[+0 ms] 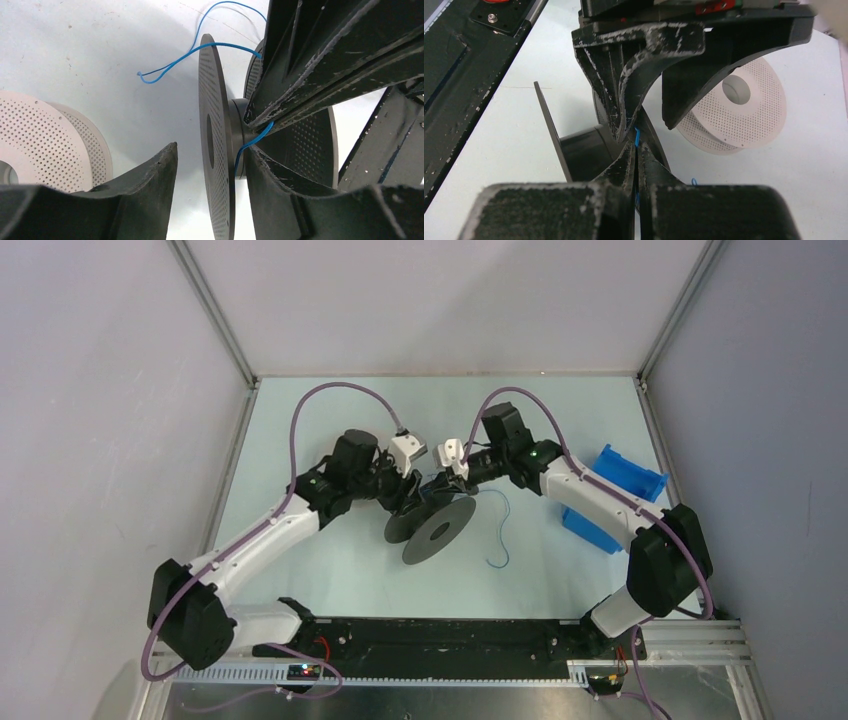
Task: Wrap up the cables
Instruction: Wrap the cable around the cable reel.
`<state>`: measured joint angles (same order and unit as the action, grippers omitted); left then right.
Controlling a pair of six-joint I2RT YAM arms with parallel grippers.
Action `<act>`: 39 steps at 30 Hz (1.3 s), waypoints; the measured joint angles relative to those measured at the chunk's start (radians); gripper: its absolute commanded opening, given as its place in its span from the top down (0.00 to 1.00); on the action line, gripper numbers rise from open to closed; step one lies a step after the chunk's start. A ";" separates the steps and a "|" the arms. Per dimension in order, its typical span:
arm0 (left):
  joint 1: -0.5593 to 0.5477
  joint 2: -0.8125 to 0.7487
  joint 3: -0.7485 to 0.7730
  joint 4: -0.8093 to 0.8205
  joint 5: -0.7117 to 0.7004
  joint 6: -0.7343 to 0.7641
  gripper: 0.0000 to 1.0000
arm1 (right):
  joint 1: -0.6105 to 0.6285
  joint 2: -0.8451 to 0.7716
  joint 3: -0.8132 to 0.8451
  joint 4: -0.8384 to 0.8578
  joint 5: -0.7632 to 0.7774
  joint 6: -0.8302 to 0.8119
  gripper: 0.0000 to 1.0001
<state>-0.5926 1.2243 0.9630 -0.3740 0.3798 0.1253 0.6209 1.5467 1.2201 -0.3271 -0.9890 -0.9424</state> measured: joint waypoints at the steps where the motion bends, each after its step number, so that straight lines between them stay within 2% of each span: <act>1: -0.004 0.005 -0.003 0.006 -0.006 -0.005 0.45 | -0.002 0.000 0.000 0.003 -0.002 0.003 1.00; 6: -0.011 0.013 -0.011 0.022 -0.021 -0.014 0.51 | -0.007 0.000 0.000 0.006 -0.011 0.009 1.00; 17: -0.011 0.013 -0.032 0.039 -0.047 -0.029 0.55 | -0.010 0.010 0.000 0.004 -0.013 0.011 1.00; 21: -0.012 0.013 -0.035 0.039 -0.054 -0.032 0.68 | -0.010 0.013 0.000 0.003 -0.011 0.011 0.96; 25: -0.015 0.012 -0.037 0.045 -0.059 -0.043 0.92 | -0.010 0.014 0.000 0.007 -0.002 0.028 0.87; 27: -0.016 0.010 -0.043 0.051 -0.061 -0.039 0.98 | -0.010 0.014 0.000 0.012 0.002 0.046 0.81; 32: -0.015 0.005 -0.048 0.055 -0.065 -0.039 1.00 | -0.021 0.008 0.000 0.037 0.004 0.128 0.72; 36: -0.013 -0.006 -0.052 0.050 -0.065 -0.038 1.00 | -0.045 -0.039 -0.015 0.085 -0.010 0.239 0.69; 39: -0.003 -0.026 -0.053 0.024 -0.065 -0.039 1.00 | -0.064 -0.133 -0.056 0.151 -0.020 0.330 0.69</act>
<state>-0.5961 1.1980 0.9104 -0.3500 0.3145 0.0868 0.5564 1.4139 1.1641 -0.1761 -1.0092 -0.6125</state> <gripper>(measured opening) 0.039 0.305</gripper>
